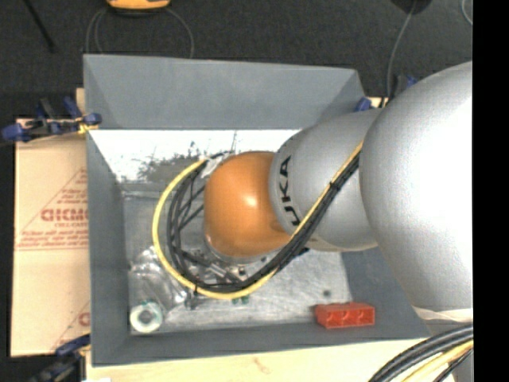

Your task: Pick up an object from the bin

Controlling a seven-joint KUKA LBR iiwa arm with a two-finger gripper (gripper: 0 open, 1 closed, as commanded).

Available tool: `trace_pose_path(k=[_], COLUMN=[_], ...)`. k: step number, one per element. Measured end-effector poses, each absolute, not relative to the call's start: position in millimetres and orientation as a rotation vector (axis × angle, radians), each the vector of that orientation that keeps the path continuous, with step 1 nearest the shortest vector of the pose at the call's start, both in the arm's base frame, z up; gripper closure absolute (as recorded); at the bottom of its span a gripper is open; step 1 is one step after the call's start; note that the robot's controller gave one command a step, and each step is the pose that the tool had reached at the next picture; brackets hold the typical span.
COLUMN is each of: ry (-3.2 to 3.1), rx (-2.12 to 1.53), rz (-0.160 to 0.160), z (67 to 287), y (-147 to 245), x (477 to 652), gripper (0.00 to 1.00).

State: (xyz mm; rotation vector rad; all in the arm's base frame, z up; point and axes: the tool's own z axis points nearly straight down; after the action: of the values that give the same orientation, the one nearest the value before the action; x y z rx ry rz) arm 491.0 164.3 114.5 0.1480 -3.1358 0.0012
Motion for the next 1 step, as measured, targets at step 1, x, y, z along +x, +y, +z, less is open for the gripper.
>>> trace_pose_path(k=[1], ry=[-3.144], rx=[0.151], rz=[-0.002], z=[161.4], y=[162.5], x=[492.0], gripper=[1.00])
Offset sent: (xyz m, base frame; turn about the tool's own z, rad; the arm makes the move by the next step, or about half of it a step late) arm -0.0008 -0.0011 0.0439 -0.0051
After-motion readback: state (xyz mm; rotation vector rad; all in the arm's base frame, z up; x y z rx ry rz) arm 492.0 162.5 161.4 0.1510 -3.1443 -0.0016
